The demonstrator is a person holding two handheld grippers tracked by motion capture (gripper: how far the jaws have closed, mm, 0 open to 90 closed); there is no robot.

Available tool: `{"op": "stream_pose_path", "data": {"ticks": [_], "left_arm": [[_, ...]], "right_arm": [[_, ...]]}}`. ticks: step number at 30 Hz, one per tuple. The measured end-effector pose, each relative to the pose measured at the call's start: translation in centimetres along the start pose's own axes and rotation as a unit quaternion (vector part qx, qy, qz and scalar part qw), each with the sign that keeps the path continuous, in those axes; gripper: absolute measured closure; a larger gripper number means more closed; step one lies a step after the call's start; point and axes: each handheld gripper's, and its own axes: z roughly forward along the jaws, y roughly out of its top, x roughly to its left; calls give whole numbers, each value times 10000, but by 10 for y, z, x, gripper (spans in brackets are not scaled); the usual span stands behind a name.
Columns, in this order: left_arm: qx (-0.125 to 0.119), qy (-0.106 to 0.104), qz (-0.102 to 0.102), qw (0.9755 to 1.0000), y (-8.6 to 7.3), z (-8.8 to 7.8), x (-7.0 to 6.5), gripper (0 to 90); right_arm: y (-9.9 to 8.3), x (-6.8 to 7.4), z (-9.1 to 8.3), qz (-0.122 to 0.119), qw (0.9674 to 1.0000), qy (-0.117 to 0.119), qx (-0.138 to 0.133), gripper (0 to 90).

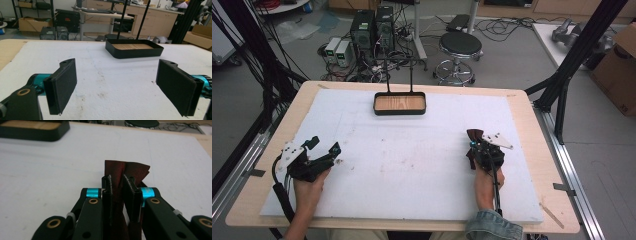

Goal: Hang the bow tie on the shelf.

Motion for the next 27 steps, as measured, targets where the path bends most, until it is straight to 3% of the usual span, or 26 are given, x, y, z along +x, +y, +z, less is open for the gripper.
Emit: {"op": "stream_pose_path", "data": {"ticks": [4, 9, 21, 27], "left_arm": [[7, -4, -1, 10000, 0, 0, 0, 173], [11, -10, -14, 10000, 0, 0, 0, 174], [3, -21, -15, 10000, 0, 1, 0, 174], [2, -17, -40, 10000, 0, 1, 0, 174]], "right_arm": [[13, 3, -5, 53, 9993, 267, -264, 787], [27, 6, -6, -8, 9984, 428, -364, 787], [77, 24, 8, -432, 9928, 875, -700, 788], [103, 36, 19, -632, 9899, 1026, -741, 788]]}}
